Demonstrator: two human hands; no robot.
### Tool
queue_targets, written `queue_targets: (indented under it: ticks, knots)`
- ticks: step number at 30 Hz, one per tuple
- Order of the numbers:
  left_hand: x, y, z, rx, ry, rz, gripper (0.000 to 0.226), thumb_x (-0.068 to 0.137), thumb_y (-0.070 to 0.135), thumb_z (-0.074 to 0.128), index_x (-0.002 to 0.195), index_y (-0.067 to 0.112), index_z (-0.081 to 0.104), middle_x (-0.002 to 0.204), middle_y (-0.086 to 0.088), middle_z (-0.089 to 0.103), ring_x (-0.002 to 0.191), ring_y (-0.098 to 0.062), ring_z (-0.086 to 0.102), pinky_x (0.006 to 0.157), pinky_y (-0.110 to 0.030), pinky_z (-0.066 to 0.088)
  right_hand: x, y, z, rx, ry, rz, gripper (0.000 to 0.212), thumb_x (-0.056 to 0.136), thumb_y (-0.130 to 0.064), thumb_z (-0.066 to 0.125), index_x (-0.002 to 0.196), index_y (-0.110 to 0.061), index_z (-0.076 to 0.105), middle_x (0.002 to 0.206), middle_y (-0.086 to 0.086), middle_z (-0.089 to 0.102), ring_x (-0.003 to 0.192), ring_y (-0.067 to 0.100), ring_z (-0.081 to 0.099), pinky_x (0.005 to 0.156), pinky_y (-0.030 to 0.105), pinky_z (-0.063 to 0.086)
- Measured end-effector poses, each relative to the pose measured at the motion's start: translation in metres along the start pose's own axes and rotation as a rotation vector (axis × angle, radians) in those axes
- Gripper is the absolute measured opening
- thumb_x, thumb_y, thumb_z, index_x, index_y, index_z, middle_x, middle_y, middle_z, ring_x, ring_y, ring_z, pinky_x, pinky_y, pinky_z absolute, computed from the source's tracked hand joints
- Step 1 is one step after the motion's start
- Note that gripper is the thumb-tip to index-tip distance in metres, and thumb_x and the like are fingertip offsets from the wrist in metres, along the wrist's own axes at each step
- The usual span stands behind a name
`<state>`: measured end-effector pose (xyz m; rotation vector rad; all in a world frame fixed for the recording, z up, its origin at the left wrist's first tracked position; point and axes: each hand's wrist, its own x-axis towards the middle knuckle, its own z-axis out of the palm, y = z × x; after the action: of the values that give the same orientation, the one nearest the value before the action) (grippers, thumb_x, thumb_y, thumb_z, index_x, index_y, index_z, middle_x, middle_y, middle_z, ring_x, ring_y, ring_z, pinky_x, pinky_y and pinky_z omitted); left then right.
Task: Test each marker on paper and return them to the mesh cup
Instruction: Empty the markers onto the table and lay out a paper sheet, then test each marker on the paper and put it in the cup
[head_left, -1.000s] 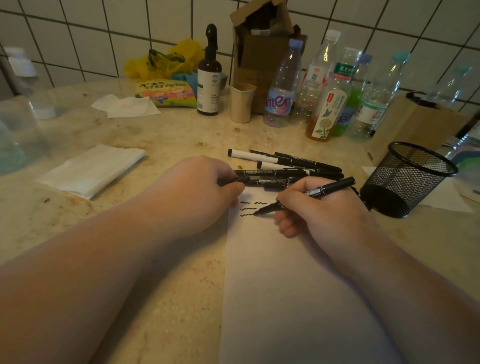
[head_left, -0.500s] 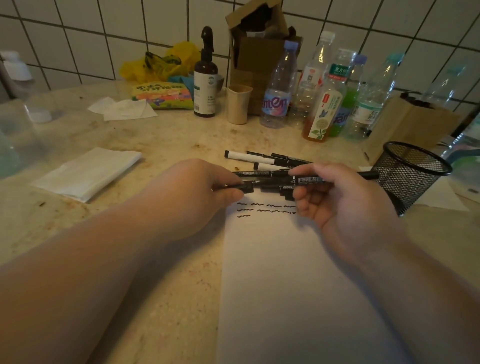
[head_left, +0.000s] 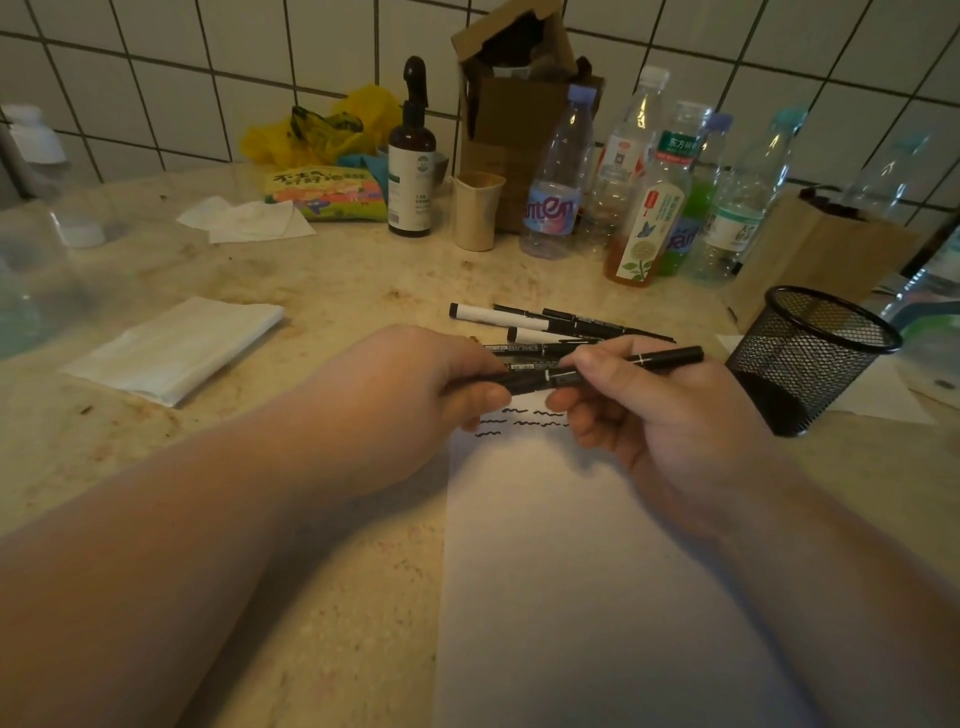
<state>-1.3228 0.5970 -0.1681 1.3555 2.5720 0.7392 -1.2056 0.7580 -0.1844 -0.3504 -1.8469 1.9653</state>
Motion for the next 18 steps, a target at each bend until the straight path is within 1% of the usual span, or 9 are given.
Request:
queue_targets:
  ticks: [1, 3, 6, 8, 11, 13, 15, 16, 18]
  knots:
    - [-0.001, 0.001, 0.0, 0.034, -0.007, 0.028, 0.024, 0.096, 0.04, 0.05, 0.072, 0.039, 0.054, 0.078, 0.013, 0.061, 0.072, -0.002, 0.053, 0.06, -0.02, 0.039, -0.001, -0.002, 0.0, 0.007, 0.003, 0.002, 0.018, 0.075, -0.024, 0.069, 0.082, -0.009, 0.076, 0.07, 0.015, 0.073, 0.056, 0.016, 0.063, 0.052, 0.023, 0.053]
    - [-0.003, 0.003, -0.001, 0.023, -0.007, 0.063, 0.031, 0.095, 0.039, 0.05, 0.065, 0.04, 0.049, 0.072, 0.011, 0.059, 0.067, -0.004, 0.052, 0.056, -0.023, 0.037, -0.002, -0.005, 0.0, 0.029, 0.004, 0.002, 0.017, 0.074, -0.023, 0.069, 0.079, -0.007, 0.075, 0.066, 0.013, 0.071, 0.053, 0.014, 0.062, 0.049, 0.022, 0.051]
    - [-0.005, 0.002, -0.003, -0.146, -0.03, 0.043, 0.026, 0.094, 0.037, 0.053, 0.069, 0.043, 0.057, 0.066, 0.009, 0.06, 0.062, -0.004, 0.053, 0.057, -0.024, 0.038, -0.004, -0.009, 0.0, 0.006, -0.028, -0.018, 0.021, 0.075, -0.021, 0.067, 0.084, -0.002, 0.071, 0.064, 0.013, 0.07, 0.052, 0.015, 0.062, 0.048, 0.023, 0.051]
    - [-0.005, 0.002, -0.004, -0.229, -0.061, 0.023, 0.021, 0.094, 0.036, 0.054, 0.078, 0.039, 0.066, 0.067, 0.011, 0.063, 0.061, 0.0, 0.054, 0.057, -0.021, 0.038, -0.003, -0.012, -0.001, -0.012, -0.058, -0.013, 0.021, 0.074, -0.021, 0.068, 0.083, -0.002, 0.07, 0.063, 0.013, 0.07, 0.051, 0.016, 0.061, 0.048, 0.023, 0.05]
    - [-0.007, 0.004, -0.008, -0.373, -0.094, 0.029, 0.022, 0.094, 0.032, 0.054, 0.084, 0.03, 0.074, 0.062, 0.012, 0.063, 0.056, 0.002, 0.052, 0.056, -0.016, 0.038, -0.002, -0.018, -0.006, 0.011, -0.105, 0.017, 0.018, 0.074, -0.021, 0.067, 0.079, -0.005, 0.072, 0.064, 0.014, 0.069, 0.052, 0.016, 0.061, 0.048, 0.023, 0.05]
    - [-0.007, 0.007, -0.011, -0.451, -0.073, 0.036, 0.029, 0.094, 0.033, 0.054, 0.078, 0.019, 0.073, 0.056, 0.01, 0.059, 0.05, 0.0, 0.047, 0.053, -0.016, 0.036, -0.002, -0.02, -0.007, 0.075, -0.121, 0.044, 0.018, 0.075, -0.023, 0.066, 0.079, -0.007, 0.075, 0.063, 0.013, 0.067, 0.052, 0.016, 0.059, 0.049, 0.024, 0.049]
    - [-0.004, 0.008, -0.01, -0.405, -0.001, -0.003, 0.038, 0.095, 0.039, 0.05, 0.07, 0.017, 0.069, 0.054, 0.014, 0.058, 0.048, 0.002, 0.048, 0.05, -0.014, 0.034, 0.0, -0.02, -0.005, 0.101, -0.105, 0.035, 0.022, 0.08, -0.026, 0.062, 0.085, -0.009, 0.075, 0.06, 0.009, 0.06, 0.049, 0.015, 0.051, 0.047, 0.026, 0.043]
    - [-0.003, 0.008, -0.009, -0.332, 0.026, -0.044, 0.04, 0.095, 0.044, 0.046, 0.071, 0.021, 0.069, 0.058, 0.015, 0.06, 0.052, 0.005, 0.052, 0.052, -0.016, 0.036, 0.0, -0.02, -0.005, 0.1, -0.075, 0.011, 0.023, 0.084, -0.027, 0.06, 0.09, -0.009, 0.072, 0.057, 0.006, 0.056, 0.048, 0.015, 0.047, 0.047, 0.028, 0.039]
    - [0.0, 0.004, -0.004, -0.165, 0.021, -0.102, 0.039, 0.095, 0.052, 0.04, 0.08, 0.03, 0.069, 0.076, 0.015, 0.066, 0.07, 0.004, 0.059, 0.065, -0.022, 0.046, 0.002, -0.02, -0.008, 0.056, 0.063, -0.083, 0.021, 0.094, -0.028, 0.054, 0.098, -0.011, 0.066, 0.056, 0.002, 0.054, 0.047, 0.016, 0.045, 0.048, 0.031, 0.036]
